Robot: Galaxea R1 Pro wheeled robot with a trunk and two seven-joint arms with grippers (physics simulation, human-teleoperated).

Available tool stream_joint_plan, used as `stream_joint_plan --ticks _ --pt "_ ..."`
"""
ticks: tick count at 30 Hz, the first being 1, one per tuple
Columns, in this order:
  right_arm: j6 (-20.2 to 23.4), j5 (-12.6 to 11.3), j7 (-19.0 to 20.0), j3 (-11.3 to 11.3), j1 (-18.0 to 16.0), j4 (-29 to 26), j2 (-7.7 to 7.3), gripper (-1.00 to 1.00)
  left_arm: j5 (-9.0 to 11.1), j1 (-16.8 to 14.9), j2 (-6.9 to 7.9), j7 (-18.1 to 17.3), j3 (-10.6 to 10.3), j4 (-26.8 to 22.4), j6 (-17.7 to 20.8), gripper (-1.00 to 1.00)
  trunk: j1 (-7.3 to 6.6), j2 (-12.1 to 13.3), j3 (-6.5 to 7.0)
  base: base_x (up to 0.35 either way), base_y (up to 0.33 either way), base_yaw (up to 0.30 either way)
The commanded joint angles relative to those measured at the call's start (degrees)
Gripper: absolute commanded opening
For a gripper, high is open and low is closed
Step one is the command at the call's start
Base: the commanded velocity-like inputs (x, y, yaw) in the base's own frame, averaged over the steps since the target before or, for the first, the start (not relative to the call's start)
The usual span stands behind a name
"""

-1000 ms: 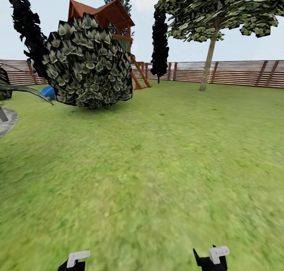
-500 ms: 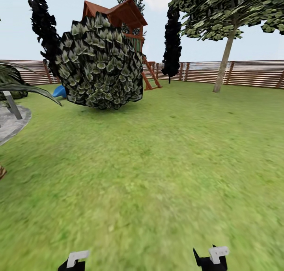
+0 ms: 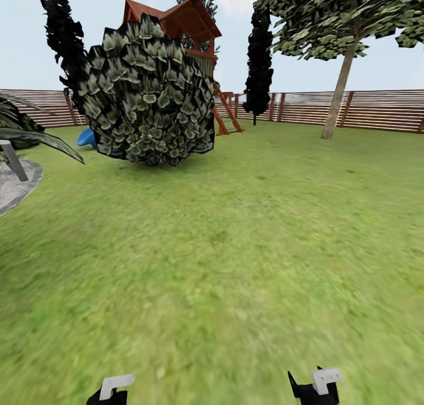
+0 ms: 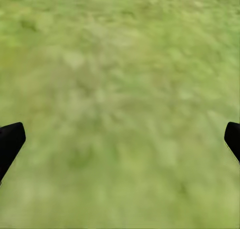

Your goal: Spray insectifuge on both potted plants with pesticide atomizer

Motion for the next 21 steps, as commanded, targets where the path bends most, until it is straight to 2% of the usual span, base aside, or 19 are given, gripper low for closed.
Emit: stream_joint_plan --ticks 1,21 --pt "-0.2 -0.6 0.5 0.2 0.0 0.0 -0.01 1.0 -0.6 -0.1 -0.01 0.2 0.3 0.1 -0.2 -1.0 0.02 0.0 -0.05 0.34 0.0 0.096" --pt "-0.2 -0.6 0.5 0.2 0.0 0.0 -0.01 1.0 -0.6 -0.1 -0.01 0.2 0.3 0.1 -0.2 -1.0 0.02 0.0 -0.05 0.34 0.0 0.119"
